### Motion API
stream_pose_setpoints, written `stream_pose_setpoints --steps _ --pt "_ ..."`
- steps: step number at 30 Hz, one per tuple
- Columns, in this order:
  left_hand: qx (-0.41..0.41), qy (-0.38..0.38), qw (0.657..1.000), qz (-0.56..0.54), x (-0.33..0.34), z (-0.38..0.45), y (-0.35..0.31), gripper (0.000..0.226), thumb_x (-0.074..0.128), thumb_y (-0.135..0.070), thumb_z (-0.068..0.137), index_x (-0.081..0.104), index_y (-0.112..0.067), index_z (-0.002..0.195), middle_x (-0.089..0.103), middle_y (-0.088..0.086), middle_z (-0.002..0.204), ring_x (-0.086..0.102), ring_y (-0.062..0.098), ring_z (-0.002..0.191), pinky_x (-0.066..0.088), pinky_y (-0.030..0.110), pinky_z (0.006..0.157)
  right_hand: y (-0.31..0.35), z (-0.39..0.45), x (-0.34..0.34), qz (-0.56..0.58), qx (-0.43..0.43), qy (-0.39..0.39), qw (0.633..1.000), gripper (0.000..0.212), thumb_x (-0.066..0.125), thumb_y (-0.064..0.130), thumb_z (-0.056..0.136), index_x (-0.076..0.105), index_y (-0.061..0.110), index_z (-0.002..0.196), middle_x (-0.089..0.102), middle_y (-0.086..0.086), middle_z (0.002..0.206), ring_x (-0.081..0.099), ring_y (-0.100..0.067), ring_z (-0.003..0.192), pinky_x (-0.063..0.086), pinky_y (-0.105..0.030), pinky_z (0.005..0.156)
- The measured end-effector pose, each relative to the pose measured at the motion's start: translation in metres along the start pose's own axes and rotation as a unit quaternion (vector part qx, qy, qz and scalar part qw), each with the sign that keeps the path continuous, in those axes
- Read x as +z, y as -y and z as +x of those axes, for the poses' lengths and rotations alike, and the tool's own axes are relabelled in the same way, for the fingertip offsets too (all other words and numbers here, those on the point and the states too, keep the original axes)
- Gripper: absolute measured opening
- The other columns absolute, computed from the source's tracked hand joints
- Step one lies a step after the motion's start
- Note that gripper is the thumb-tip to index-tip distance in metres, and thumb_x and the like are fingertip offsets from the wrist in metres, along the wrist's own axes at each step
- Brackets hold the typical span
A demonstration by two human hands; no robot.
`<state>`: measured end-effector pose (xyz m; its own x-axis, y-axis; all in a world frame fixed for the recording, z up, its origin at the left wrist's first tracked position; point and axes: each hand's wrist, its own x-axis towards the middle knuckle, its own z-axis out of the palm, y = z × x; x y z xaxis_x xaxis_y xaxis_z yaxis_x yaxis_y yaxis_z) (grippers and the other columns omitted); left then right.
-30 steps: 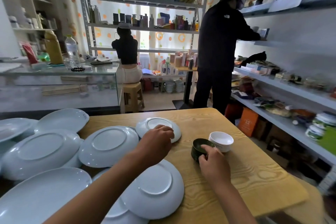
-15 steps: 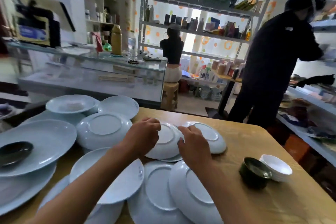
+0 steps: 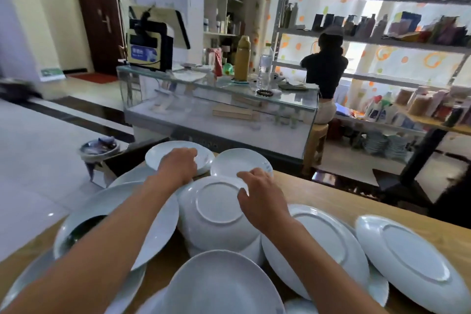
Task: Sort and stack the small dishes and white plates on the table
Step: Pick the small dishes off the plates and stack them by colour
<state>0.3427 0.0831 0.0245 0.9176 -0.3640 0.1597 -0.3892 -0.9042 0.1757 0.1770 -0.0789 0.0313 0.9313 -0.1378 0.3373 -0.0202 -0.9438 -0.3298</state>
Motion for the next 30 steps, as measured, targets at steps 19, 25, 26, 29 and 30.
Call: stream_pose_setpoints --steps 19,25,26,29,30 --pt "-0.096 0.033 0.995 0.01 0.066 0.1 0.042 0.063 0.054 -0.051 0.086 0.039 -0.016 0.136 0.052 0.012 0.129 0.051 0.033 0.113 0.045 0.043 0.09 -0.008 0.07 0.053 0.041 -0.037 0.04 0.998 0.045 0.048 0.02 0.096 0.043 0.025 0.14 0.051 0.001 0.126 0.046 -0.019 0.115 0.04 -0.028 0.086" --pt "-0.059 0.013 0.998 0.036 0.058 0.091 0.032 0.066 0.059 -0.047 0.087 0.034 -0.018 0.14 0.054 0.014 0.129 0.053 0.033 0.111 0.047 0.042 0.088 -0.006 0.061 0.048 0.053 -0.039 0.029 0.997 0.045 0.049 0.021 0.096 0.042 0.024 0.141 0.051 0.001 0.129 0.047 -0.018 0.117 0.04 -0.026 0.089" --pt "-0.047 0.002 0.998 0.033 0.055 0.089 0.029 0.067 0.061 -0.046 0.087 0.034 -0.018 0.142 0.053 0.014 0.132 0.052 0.033 0.115 0.047 0.043 0.091 -0.006 0.059 0.045 0.055 -0.039 0.027 0.997 0.045 0.049 0.021 0.097 0.042 0.024 0.141 0.051 0.001 0.13 0.047 -0.018 0.117 0.04 -0.026 0.09" --pt "-0.005 -0.026 1.0 0.014 0.037 0.08 0.016 0.07 0.062 -0.043 0.089 0.03 -0.022 0.147 0.047 0.015 0.137 0.048 0.034 0.12 0.045 0.045 0.097 -0.005 0.054 0.034 0.061 -0.028 0.021 0.998 0.046 0.049 0.02 0.096 0.042 0.022 0.141 0.052 0.0 0.131 0.048 -0.018 0.117 0.041 -0.027 0.092" --pt "0.005 -0.036 0.999 0.004 0.029 0.075 0.01 0.068 0.061 -0.043 0.089 0.031 -0.024 0.147 0.046 0.015 0.135 0.047 0.034 0.119 0.044 0.045 0.098 -0.003 0.051 0.029 0.067 -0.023 0.017 0.997 0.047 0.05 0.02 0.095 0.042 0.021 0.141 0.052 -0.001 0.131 0.048 -0.018 0.118 0.041 -0.029 0.094"
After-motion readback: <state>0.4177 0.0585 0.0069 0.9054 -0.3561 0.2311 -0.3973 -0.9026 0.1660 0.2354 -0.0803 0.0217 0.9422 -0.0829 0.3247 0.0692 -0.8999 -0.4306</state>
